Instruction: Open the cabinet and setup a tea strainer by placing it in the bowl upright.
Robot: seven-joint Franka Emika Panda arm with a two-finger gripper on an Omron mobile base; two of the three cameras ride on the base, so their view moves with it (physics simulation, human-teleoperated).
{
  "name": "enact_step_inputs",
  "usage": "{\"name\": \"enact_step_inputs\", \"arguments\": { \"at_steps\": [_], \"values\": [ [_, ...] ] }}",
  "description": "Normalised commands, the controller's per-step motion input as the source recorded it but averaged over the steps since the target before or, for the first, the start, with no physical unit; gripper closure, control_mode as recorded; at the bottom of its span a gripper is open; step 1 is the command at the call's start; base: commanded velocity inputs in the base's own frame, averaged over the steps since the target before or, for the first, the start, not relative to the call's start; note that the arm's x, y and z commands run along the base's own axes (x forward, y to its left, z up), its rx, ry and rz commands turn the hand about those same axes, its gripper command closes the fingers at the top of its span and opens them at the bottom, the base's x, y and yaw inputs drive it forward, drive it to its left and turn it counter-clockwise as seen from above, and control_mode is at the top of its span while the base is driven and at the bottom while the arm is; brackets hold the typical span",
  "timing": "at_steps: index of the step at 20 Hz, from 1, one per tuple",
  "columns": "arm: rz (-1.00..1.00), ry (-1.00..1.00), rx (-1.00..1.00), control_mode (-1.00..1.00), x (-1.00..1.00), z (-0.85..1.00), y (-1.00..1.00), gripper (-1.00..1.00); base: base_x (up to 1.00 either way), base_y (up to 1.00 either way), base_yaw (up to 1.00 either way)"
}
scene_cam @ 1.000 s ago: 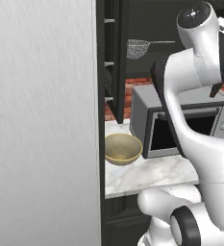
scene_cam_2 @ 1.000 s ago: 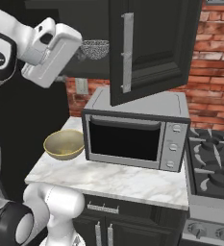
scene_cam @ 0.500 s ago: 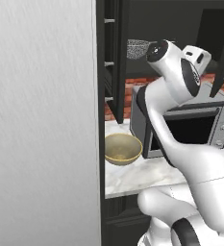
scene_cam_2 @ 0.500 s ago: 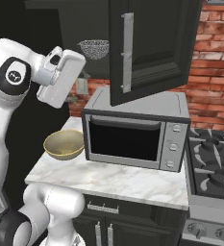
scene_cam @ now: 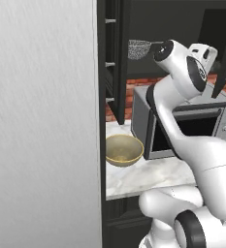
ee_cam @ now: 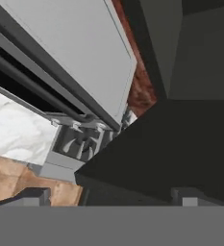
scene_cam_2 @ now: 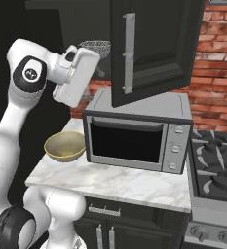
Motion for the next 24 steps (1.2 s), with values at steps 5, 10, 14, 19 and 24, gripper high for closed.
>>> {"name": "enact_step_inputs", "arguments": {
  "at_steps": [5,10,14,19,24],
  "values": [
    [-0.01,0.02,-0.06,-1.0,0.36,0.26,-0.28,-1.0,0.0,0.0,0.0],
    [-0.11,0.03,-0.1,-1.0,0.18,0.09,-0.25,-1.0,0.0,0.0,0.0],
    [-0.16,0.0,-0.14,-1.0,-0.02,0.0,-0.56,-1.0,0.0,0.0,0.0],
    [-0.17,-0.05,-0.12,-1.0,-0.21,-0.01,-0.8,-1.0,0.0,0.0,0.0],
    [-0.17,-0.07,-0.01,-1.0,-0.35,0.0,-0.98,-1.0,0.0,0.0,0.0]
  ]
}}
